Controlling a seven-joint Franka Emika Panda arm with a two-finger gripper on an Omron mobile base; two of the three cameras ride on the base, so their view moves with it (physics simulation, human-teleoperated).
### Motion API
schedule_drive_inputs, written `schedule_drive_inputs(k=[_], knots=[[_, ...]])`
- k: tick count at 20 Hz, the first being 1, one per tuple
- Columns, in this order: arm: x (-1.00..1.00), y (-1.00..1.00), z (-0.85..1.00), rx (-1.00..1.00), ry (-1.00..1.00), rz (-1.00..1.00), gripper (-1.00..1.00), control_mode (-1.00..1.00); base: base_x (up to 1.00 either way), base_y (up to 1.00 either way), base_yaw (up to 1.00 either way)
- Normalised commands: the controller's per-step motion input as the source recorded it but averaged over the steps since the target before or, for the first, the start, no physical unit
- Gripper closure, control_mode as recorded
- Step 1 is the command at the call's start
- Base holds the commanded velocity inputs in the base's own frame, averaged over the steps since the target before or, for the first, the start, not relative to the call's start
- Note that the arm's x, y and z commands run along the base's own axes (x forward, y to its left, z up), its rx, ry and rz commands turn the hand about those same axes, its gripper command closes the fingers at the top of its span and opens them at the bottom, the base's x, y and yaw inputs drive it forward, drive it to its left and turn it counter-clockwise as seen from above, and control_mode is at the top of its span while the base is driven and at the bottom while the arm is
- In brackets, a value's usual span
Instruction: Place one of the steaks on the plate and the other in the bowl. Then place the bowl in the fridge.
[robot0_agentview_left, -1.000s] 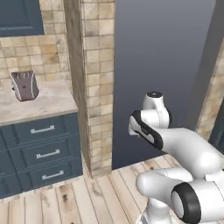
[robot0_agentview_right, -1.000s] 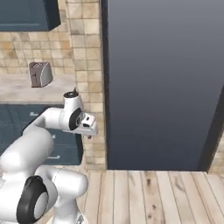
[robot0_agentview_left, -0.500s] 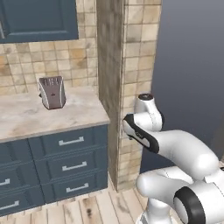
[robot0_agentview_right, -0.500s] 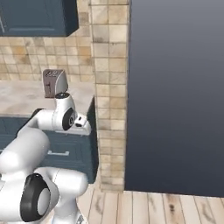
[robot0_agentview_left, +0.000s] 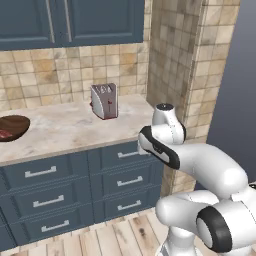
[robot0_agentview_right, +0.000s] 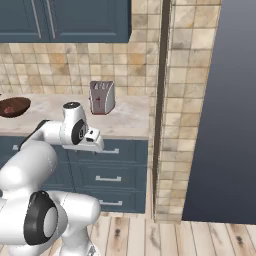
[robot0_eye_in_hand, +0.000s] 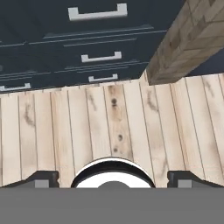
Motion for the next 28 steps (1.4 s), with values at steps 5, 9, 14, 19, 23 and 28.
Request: schedule_drive_inputs(k=[5, 9, 14, 19, 23, 28], knots=[[0.0, 0.0, 0.0, 0.0, 0.0, 0.0, -1.0, 1.0, 0.33, 1.0, 0.0], [0.0, 0.0, 0.0, 0.0, 0.0, 0.0, -1.0, 1.0, 0.75, 1.0, 0.09], [0.0, 0.0, 0.0, 0.0, 0.0, 0.0, -1.0, 1.0, 0.49, 1.0, 0.2], [0.0, 0.0, 0.0, 0.0, 0.0, 0.0, -1.0, 1.0, 0.65, 0.89, 0.0], [0.0, 0.0, 0.0, 0.0, 0.0, 0.0, -1.0, 1.0, 0.61, 0.07, -0.11], [0.0, 0.0, 0.0, 0.0, 0.0, 0.0, -1.0, 1.0, 0.06, -0.14, -0.01]])
